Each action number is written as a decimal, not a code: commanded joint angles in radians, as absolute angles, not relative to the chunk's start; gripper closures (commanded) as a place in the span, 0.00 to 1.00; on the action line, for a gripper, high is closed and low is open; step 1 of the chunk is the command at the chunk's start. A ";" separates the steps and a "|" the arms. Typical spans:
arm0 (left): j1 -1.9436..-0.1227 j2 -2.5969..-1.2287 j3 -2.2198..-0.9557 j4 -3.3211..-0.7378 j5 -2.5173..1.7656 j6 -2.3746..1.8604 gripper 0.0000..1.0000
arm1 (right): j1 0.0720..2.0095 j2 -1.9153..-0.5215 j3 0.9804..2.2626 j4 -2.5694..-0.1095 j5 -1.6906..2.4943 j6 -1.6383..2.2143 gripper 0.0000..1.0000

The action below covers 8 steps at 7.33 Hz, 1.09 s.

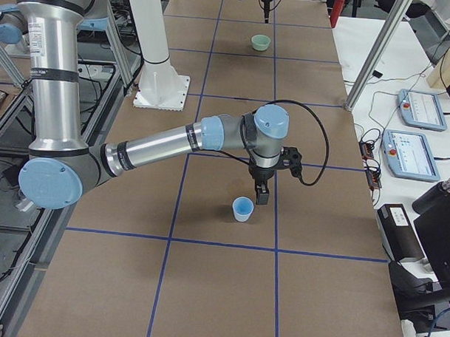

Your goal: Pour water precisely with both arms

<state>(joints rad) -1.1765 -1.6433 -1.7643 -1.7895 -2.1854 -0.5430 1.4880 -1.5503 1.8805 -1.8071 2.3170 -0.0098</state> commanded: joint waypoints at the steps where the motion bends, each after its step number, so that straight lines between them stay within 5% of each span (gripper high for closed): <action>1: -1.334 -1.651 -1.795 -1.597 -2.189 -0.198 0.00 | 1.488 -1.555 1.847 -1.809 2.315 -0.011 0.01; 4: -1.582 -1.465 -1.752 -1.670 -2.215 -0.034 0.00 | 1.546 -1.598 1.786 -1.731 2.344 -0.008 0.01; 8: -1.574 -1.474 -1.671 -1.678 -2.260 -0.035 0.00 | 1.623 -1.674 1.772 -1.724 2.437 -0.081 0.01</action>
